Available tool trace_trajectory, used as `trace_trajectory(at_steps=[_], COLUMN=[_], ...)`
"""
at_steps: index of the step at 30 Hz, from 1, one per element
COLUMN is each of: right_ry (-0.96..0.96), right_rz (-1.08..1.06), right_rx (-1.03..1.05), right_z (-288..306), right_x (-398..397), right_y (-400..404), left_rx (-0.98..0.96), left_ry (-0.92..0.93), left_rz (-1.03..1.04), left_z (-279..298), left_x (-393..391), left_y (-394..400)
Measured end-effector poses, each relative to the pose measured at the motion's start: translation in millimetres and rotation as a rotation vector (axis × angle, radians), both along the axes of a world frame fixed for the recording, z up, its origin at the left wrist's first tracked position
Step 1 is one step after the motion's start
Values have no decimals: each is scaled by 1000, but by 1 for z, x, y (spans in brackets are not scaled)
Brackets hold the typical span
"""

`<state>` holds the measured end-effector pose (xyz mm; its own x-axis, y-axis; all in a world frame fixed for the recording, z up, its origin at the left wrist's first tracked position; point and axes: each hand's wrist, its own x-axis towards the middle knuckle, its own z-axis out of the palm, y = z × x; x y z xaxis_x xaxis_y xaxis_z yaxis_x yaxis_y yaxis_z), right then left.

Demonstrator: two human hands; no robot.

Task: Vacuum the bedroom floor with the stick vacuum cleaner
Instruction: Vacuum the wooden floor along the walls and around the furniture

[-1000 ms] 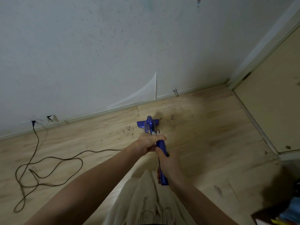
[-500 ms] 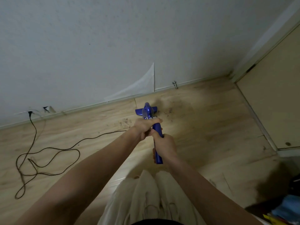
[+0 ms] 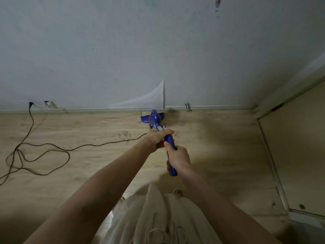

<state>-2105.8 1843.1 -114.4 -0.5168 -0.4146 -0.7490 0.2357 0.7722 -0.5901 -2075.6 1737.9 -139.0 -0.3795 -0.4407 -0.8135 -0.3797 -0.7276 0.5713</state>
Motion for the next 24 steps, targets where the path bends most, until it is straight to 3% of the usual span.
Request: trace_trajectory(at_steps=[9, 15, 21, 24], right_ry=[-207, -205, -113, -132], right_rz=[-22, -54, -23, -39], right_rx=[-69, -79, -37, -36], right_z=[25, 6, 1, 9], right_x=[-2, 13, 0, -2], right_y=[14, -18, -22, -22], left_rx=[25, 32, 7, 9], left_ry=[-32, -57, -35, -25], left_rz=[-224, -224, -59, -164], left_z=[18, 13, -3, 3], left_x=[3, 9, -6, -2], left_y=[-3, -28, -17, -28])
